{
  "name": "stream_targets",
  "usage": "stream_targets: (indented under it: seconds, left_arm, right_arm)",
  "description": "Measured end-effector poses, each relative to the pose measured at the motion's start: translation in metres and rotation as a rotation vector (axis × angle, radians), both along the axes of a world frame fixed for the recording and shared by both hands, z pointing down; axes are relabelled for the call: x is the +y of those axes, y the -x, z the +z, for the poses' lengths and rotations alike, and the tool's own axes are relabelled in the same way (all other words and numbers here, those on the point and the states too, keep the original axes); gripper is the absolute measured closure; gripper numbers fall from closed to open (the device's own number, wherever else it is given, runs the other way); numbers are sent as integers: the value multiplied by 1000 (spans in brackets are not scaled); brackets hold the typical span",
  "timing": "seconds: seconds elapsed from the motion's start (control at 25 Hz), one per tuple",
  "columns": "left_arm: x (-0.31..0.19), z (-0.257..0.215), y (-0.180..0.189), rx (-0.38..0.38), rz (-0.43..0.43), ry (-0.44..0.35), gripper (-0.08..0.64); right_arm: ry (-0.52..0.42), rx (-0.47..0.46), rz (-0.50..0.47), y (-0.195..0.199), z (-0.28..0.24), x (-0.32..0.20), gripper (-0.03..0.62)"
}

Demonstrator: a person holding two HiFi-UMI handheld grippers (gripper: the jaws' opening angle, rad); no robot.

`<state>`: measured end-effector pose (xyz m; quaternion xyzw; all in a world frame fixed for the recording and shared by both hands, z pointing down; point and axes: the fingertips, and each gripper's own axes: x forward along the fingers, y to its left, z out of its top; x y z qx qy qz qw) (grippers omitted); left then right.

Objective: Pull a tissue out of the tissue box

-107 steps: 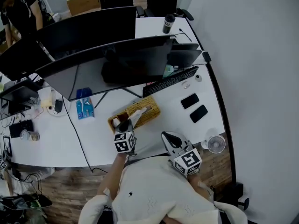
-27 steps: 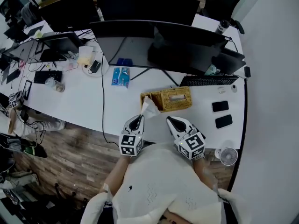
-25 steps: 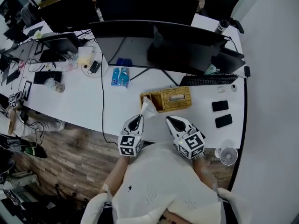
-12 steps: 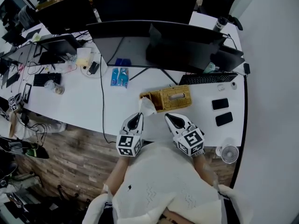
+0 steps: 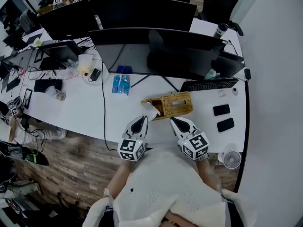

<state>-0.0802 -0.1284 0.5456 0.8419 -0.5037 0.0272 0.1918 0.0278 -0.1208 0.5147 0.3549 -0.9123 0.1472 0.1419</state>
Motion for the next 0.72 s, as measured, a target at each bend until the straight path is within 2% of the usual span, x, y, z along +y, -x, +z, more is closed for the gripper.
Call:
stream_targets:
  seconds: [0.12, 0.44, 0.72]
  left_arm:
    - [-5, -8, -1, 24, 2, -17, 545]
    - [-11, -25, -2, 25, -10, -57, 545]
    - [-18, -55, 1, 14, -5, -129, 545]
  right_arm:
    - [-10, -17, 17, -3, -5, -3, 591]
    - [-52, -30, 56, -15, -25, -13, 591]
    - [-134, 16, 85, -28, -49, -24, 591]
